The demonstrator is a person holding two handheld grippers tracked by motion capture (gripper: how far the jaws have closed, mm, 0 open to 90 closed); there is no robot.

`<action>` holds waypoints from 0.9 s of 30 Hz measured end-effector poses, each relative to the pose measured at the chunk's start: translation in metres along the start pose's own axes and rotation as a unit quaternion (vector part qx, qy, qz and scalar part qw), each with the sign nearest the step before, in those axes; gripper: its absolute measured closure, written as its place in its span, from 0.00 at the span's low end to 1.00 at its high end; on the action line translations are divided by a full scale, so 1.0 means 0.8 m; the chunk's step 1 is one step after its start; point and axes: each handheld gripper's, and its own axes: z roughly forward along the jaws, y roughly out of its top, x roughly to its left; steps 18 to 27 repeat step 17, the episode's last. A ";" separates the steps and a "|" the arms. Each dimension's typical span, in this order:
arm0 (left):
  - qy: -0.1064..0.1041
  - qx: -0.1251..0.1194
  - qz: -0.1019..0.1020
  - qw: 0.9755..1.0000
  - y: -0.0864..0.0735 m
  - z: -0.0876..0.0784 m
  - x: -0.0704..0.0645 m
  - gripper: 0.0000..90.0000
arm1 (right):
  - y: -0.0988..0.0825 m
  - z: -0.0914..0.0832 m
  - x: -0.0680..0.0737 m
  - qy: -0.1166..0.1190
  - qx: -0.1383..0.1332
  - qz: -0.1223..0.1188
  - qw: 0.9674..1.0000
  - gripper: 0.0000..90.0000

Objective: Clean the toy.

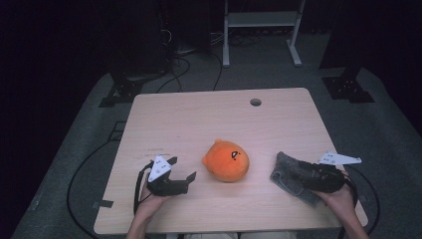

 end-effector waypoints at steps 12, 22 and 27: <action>0.026 0.011 0.001 1.000 -0.015 0.003 0.011 0.13 | 0.000 0.015 0.013 0.004 0.005 -0.008 1.000 0.38; 0.042 0.017 -0.001 0.999 -0.016 0.004 0.017 0.11 | 0.000 0.015 0.012 0.007 0.002 -0.004 1.000 0.38; 0.042 0.017 -0.001 0.999 -0.016 0.004 0.017 0.11 | 0.000 0.015 0.012 0.007 0.002 -0.004 1.000 0.38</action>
